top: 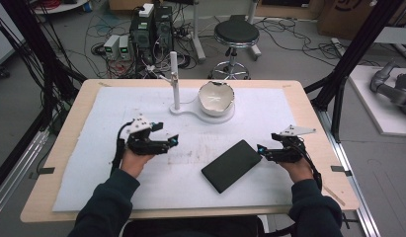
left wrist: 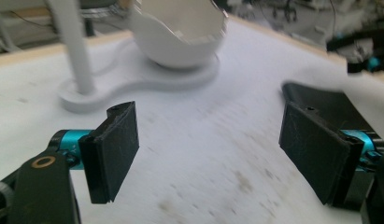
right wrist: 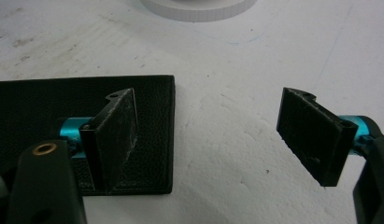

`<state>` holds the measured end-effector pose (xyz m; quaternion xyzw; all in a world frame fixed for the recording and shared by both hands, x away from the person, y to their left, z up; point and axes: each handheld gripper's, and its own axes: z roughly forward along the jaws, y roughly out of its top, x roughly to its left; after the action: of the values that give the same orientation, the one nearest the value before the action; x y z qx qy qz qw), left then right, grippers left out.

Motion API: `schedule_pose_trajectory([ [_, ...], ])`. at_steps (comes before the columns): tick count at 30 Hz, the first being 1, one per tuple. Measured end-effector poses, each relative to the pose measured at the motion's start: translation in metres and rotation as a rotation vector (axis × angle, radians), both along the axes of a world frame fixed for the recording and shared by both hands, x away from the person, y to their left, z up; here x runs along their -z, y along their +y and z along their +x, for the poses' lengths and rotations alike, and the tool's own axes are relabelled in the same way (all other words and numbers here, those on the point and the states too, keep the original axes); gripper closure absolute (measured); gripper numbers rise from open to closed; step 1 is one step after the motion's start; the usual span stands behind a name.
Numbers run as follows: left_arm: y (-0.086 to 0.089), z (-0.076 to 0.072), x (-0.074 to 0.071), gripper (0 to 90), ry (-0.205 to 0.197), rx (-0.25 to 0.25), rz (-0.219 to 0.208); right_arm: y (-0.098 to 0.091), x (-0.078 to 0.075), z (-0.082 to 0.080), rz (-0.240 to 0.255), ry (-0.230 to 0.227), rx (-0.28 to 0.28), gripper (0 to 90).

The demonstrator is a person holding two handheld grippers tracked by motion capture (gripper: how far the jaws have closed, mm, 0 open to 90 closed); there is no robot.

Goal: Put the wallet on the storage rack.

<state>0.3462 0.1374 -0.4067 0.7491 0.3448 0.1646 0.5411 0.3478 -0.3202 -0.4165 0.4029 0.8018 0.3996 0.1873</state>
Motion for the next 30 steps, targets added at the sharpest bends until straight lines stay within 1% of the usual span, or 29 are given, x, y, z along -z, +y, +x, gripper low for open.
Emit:
schedule_pose_trajectory([
  [2, -0.012, -0.007, 0.009, 19.9, 0.011, 0.023, 0.034, 0.003, 0.001, 0.0, 0.001, 0.003, -0.013, 20.8],
  [3, -0.017, -0.009, 0.012, 19.9, 0.015, 0.034, 0.036, 0.005, 0.001, 0.001, -0.001, 0.009, -0.022, 20.8],
  [4, -0.023, -0.011, 0.016, 19.9, 0.021, 0.052, 0.046, 0.007, 0.002, 0.001, -0.005, 0.017, -0.044, 20.8],
  [5, -0.026, -0.012, 0.017, 19.9, 0.025, 0.069, 0.057, 0.015, 0.006, 0.001, -0.016, 0.031, -0.086, 20.8],
  [6, -0.029, -0.013, 0.019, 19.9, 0.026, 0.082, 0.066, 0.015, 0.006, 0.001, -0.016, 0.031, -0.086, 20.8],
  [7, -0.034, -0.016, 0.02, 19.9, 0.029, 0.097, 0.076, 0.025, 0.01, 0.002, -0.042, 0.044, -0.132, 20.8],
  [8, -0.036, -0.017, 0.022, 19.9, 0.03, 0.103, 0.08, 0.025, 0.01, 0.002, -0.042, 0.044, -0.132, 20.8],
  [9, -0.039, -0.018, 0.024, 19.9, 0.038, 0.114, 0.083, 0.035, 0.016, 0.004, -0.076, 0.071, -0.172, 20.7],
  [10, -0.04, -0.019, 0.026, 19.9, 0.046, 0.119, 0.081, 0.035, 0.016, 0.004, -0.076, 0.071, -0.172, 20.7],
  [12, -0.044, -0.02, 0.03, 19.9, 0.069, 0.129, 0.099, 0.042, 0.022, 0.006, -0.104, 0.105, -0.192, 20.6],
  [13, -0.046, -0.02, 0.032, 19.9, 0.083, 0.132, 0.101, 0.04, 0.022, 0.008, -0.09, 0.12, -0.19, 20.6],
  [15, -0.05, -0.021, 0.034, 19.9, 0.086, 0.161, 0.127, 0.036, 0.024, 0.01, -0.056, 0.153, -0.169, 20.6],
  [16, -0.052, -0.022, 0.034, 19.9, 0.089, 0.172, 0.141, 0.036, 0.024, 0.01, -0.056, 0.153, -0.169, 20.6],
  [17, -0.058, -0.023, 0.036, 20.7, 0.103, 0.198, 0.166, 0.037, 0.024, 0.009, -0.064, 0.144, -0.166, 20.9],
  [18, -0.058, -0.023, 0.036, 20.8, 0.103, 0.198, 0.166, 0.037, 0.024, 0.009, -0.064, 0.144, -0.166, 20.9],
  [20, -0.063, -0.024, 0.039, 20.9, 0.116, 0.222, 0.183, 0.038, 0.023, 0.009, -0.069, 0.143, -0.162, 20.9],
  [21, -0.067, -0.024, 0.04, 21.0, 0.119, 0.231, 0.197, 0.037, 0.022, 0.009, -0.066, 0.148, -0.151, 21.0],
  [24, -0.073, -0.024, 0.041, 21.5, 0.124, 0.233, 0.214, 0.037, 0.023, 0.01, -0.07, 0.14, -0.14, 21.2],
  [25, -0.076, -0.024, 0.042, 22.3, 0.127, 0.23, 0.229, 0.038, 0.022, 0.009, -0.074, 0.139, -0.134, 21.2],
  [26, -0.076, -0.024, 0.042, 22.6, 0.127, 0.23, 0.229, 0.038, 0.022, 0.009, -0.074, 0.139, -0.134, 21.2],
  [28, -0.078, -0.024, 0.043, 22.9, 0.129, 0.229, 0.246, 0.038, 0.022, 0.009, -0.075, 0.137, -0.136, 21.2],
  [30, -0.078, -0.023, 0.043, 22.9, 0.134, 0.226, 0.245, 0.038, 0.022, 0.009, -0.073, 0.142, -0.133, 21.2],
])
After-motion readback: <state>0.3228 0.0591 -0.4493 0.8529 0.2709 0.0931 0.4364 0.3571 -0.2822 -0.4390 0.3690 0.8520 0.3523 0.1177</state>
